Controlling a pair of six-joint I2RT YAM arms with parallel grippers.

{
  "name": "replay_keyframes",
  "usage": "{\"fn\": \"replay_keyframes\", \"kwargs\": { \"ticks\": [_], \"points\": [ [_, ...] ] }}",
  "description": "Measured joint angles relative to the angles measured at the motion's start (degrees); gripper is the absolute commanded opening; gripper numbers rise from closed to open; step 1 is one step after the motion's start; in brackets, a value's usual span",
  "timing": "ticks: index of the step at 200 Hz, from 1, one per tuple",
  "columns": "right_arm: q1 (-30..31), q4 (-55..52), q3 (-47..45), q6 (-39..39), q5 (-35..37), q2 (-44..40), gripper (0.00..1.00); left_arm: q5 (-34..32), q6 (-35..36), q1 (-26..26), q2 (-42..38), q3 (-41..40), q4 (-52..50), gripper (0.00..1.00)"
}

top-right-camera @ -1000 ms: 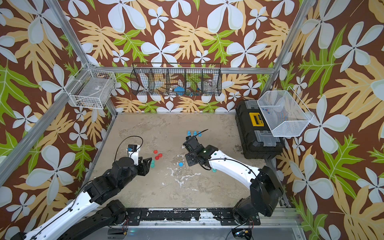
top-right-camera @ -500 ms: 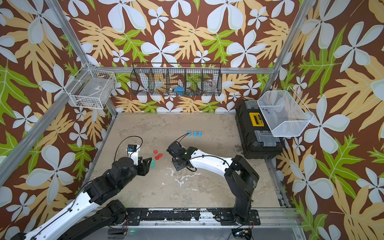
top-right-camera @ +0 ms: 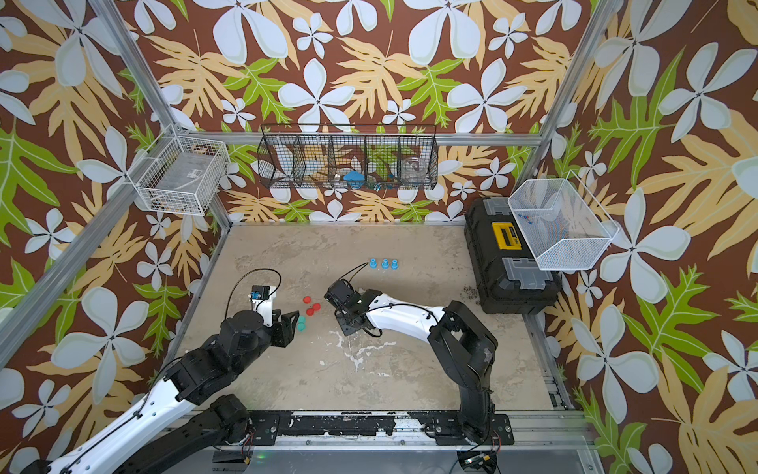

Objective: Close the stamp cap
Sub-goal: Close the cover of the stamp.

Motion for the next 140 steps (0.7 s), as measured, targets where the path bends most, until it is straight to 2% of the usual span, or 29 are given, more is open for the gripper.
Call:
{"fn": "replay_keyframes", "kwargs": {
  "ticks": [140],
  "points": [
    [-1.2, 0.8, -1.0, -0.2, 0.2, 0.5, 0.13, -0.5, 0.0, 0.0, 0.0, 0.0, 0.0, 0.58]
  ]
}}
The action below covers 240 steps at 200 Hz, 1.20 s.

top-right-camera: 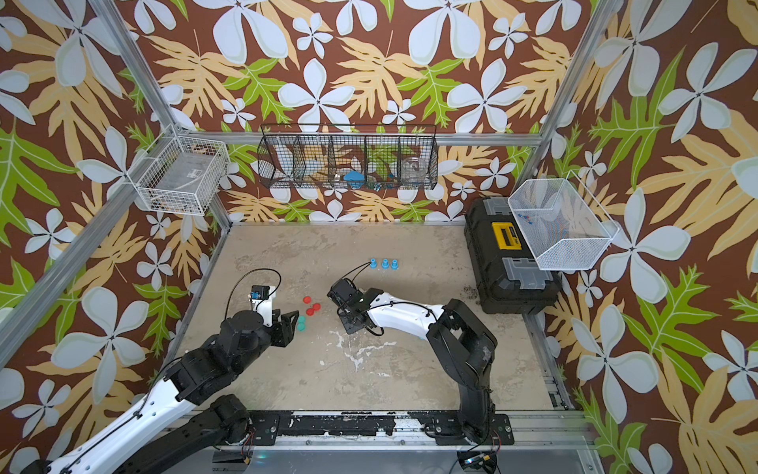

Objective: Close the stamp cap
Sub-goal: Close the cover of the stamp, then place the stamp at the center of the board.

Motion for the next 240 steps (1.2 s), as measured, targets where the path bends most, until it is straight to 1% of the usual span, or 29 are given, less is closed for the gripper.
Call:
{"fn": "replay_keyframes", "kwargs": {
  "ticks": [240],
  "points": [
    [0.0, 2.4, -2.1, 0.2, -1.2, 0.2, 0.13, -0.5, -0.2, 0.0, -0.1, 0.0, 0.0, 0.58]
  ]
}}
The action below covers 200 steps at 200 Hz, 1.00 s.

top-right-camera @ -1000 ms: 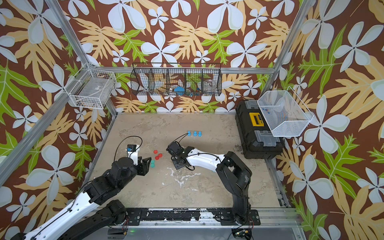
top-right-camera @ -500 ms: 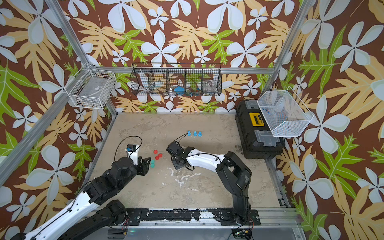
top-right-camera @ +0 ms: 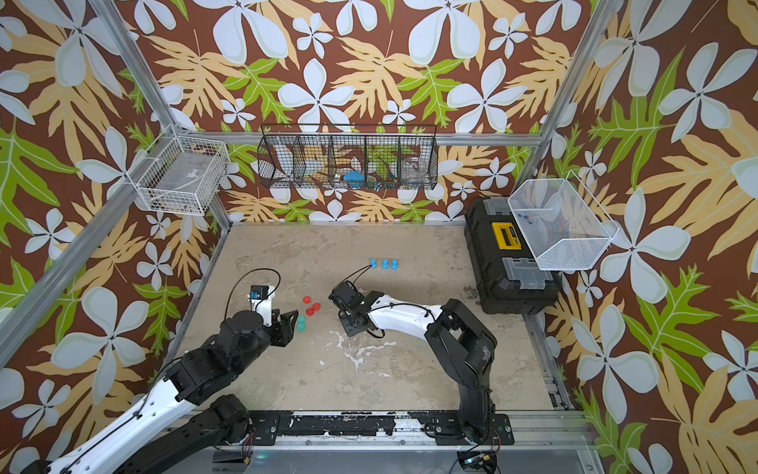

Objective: Close the stamp cap
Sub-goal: Place the stamp at the center of the board.

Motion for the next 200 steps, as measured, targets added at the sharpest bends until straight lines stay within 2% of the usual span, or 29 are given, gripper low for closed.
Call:
{"fn": "replay_keyframes", "kwargs": {
  "ticks": [62, 90, 158, 200],
  "points": [
    [0.0, 3.3, -1.2, 0.2, 0.6, 0.4, 0.12, -0.1, 0.0, 0.0, 0.0, 0.0, 0.0, 0.58],
    [-2.0, 3.5, -0.9, 0.1, 0.0, 0.3, 0.12, -0.1, 0.0, 0.0, -0.1, 0.0, 0.0, 0.58],
    [-16.3, -0.6, 1.3, -3.7, 0.2, -1.5, 0.12, -0.1, 0.0, 0.0, -0.1, 0.0, 0.0, 0.58],
    [-24.0, -1.2, 5.0, -6.1, -1.0, 2.3, 0.12, -0.1, 0.0, 0.0, -0.1, 0.0, 0.0, 0.58]
  ]
}}
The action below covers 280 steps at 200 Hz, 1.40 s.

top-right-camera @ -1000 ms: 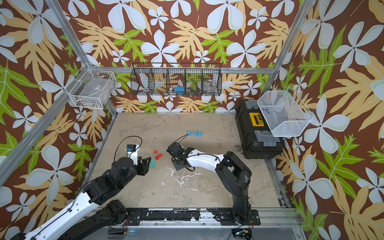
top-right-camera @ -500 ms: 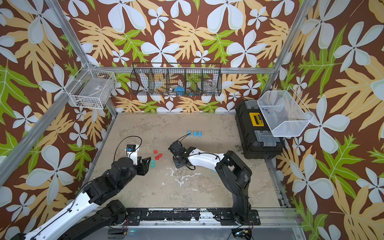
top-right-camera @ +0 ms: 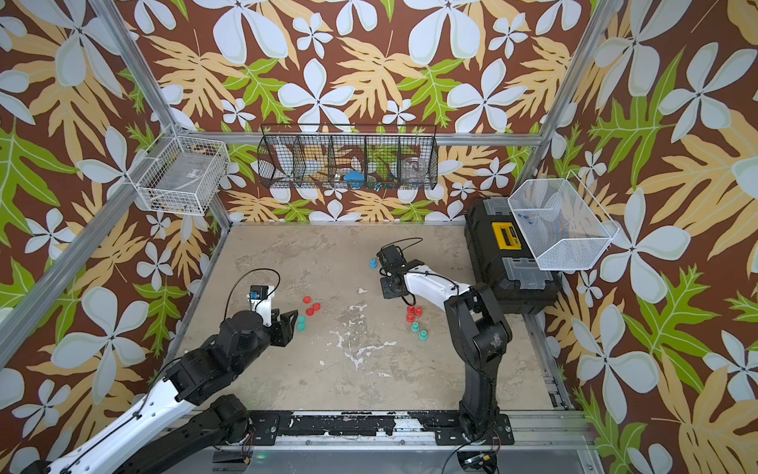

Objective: Close the stamp cap
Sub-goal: Place the stamp at the center of the board.

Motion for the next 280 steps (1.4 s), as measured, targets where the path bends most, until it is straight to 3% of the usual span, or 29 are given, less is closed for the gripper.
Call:
{"fn": "replay_keyframes", "kwargs": {
  "ticks": [50, 142, 184, 280],
  "points": [
    [-5.7, -0.7, 6.6, -1.5, -0.2, 5.5, 0.12, 0.0, 0.0, 0.0, 0.1, 0.0, 0.0, 0.58],
    [-7.8, -5.4, 23.9, -3.5, -0.3, 16.3, 0.12, 0.0, 0.0, 0.0, 0.3, 0.0, 0.0, 0.58],
    [-8.6, -6.8, 27.3, -4.5, -0.2, 18.7, 0.13, 0.0, 0.0, 0.0, 0.3, 0.0, 0.0, 0.58],
    [-8.6, -8.2, 28.8, -4.6, -0.4, 18.7, 0.37, 0.0, 0.0, 0.0, 0.5, 0.0, 0.0, 0.58]
  ]
}}
